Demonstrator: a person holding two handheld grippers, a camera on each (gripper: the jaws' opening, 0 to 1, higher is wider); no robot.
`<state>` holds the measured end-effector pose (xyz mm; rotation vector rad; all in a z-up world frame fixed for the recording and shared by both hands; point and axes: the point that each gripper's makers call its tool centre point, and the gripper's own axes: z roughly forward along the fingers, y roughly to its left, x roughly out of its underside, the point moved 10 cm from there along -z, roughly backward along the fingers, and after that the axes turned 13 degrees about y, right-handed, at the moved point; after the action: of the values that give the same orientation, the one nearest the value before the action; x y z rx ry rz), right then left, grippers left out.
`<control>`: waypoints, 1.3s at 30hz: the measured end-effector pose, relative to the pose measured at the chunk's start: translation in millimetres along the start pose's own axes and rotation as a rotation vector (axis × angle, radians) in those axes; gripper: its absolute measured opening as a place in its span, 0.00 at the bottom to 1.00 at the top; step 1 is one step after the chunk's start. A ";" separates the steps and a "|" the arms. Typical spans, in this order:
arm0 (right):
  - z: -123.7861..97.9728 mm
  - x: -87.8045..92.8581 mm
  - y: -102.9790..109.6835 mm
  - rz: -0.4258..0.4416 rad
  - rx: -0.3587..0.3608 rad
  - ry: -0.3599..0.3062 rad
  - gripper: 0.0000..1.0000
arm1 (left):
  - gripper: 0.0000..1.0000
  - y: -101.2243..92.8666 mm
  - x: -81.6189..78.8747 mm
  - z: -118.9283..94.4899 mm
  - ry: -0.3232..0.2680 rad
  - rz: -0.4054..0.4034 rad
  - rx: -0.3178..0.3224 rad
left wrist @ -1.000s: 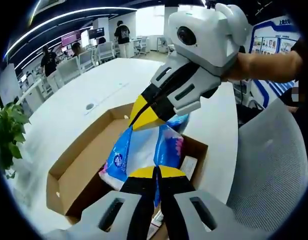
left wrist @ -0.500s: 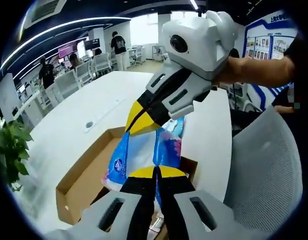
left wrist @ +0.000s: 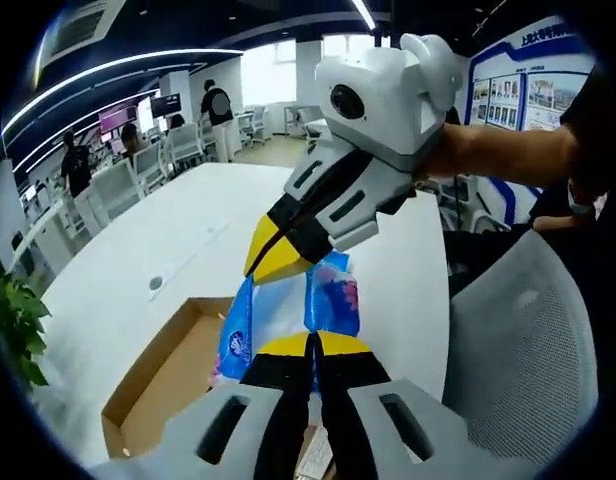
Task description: Operate the shoe box by opening the lid, removing the specified soft item, and placing it in the target area until the item is outside and the box remains undamaged.
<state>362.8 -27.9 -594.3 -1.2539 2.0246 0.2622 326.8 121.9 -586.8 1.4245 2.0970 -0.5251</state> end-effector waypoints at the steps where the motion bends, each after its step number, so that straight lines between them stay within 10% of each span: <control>1: -1.4 2.3 -0.5 0.001 0.003 0.004 0.00 | 0.00 -0.9 -2.6 2.3 -0.002 0.005 0.003; 39: -54.3 122.4 -56.4 0.136 0.143 0.178 0.00 | 0.00 -37.5 -80.1 130.3 -0.040 0.064 0.127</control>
<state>352.8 -169.2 -627.0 -1.0852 2.2425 0.0698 343.6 -26.6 -636.6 1.5338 2.0104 -0.6661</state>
